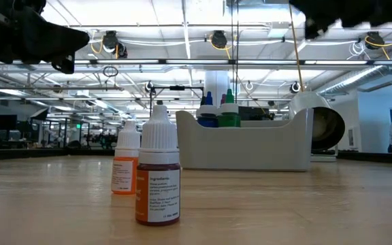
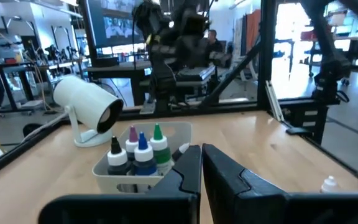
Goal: Pick & Place food coloring
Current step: Put the small yellow bottle into the gray bin
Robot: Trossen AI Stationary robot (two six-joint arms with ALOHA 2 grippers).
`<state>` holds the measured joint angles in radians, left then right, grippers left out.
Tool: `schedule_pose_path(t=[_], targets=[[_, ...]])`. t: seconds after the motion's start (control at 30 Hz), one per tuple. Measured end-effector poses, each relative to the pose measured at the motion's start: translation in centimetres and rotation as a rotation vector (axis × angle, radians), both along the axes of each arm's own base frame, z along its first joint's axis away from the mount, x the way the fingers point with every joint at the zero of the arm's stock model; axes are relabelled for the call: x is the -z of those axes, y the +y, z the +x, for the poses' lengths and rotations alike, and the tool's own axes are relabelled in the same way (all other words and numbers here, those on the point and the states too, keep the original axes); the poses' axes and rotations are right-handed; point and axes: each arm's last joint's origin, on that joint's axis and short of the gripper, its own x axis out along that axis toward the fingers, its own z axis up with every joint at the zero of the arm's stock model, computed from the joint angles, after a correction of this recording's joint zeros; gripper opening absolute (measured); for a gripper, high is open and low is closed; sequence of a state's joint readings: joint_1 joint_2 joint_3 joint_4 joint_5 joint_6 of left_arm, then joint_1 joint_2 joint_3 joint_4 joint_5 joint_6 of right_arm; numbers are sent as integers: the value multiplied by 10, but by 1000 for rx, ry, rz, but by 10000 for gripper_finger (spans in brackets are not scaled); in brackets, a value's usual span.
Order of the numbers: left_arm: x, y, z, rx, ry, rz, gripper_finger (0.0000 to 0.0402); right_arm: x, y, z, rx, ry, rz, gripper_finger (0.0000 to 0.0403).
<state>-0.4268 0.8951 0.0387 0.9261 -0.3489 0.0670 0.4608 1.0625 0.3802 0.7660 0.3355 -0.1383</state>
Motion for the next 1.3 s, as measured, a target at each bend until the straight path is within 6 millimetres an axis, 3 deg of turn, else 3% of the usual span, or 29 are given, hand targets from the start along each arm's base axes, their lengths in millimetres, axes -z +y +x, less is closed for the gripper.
schedule_pose_path(t=[0.1,0.37,0.53,0.7,0.83,0.97,1.17,1.3], targets=[[1,0,0,-10,5,22,23,-16,20,27,-22,32,-47,0],[1,1,0,-48,8,41,24,-35,77,100,-77,126,-123,0],[3,1,0,-48,28,75,24,-32,117,142,-99,307,-125,18],[4,1,0,-48,34,77,24,-17,157,172,-150,397,-99,70],[4,1,0,-48,34,77,24,10,180,179,-189,413,-163,121],[4,1,0,-45,36,43,24,25,188,179,-195,411,-199,160],[2,1,0,-41,22,-40,24,35,180,174,-61,414,-152,191],[-7,2,0,-38,-63,-100,24,51,172,170,-103,429,-127,199]])
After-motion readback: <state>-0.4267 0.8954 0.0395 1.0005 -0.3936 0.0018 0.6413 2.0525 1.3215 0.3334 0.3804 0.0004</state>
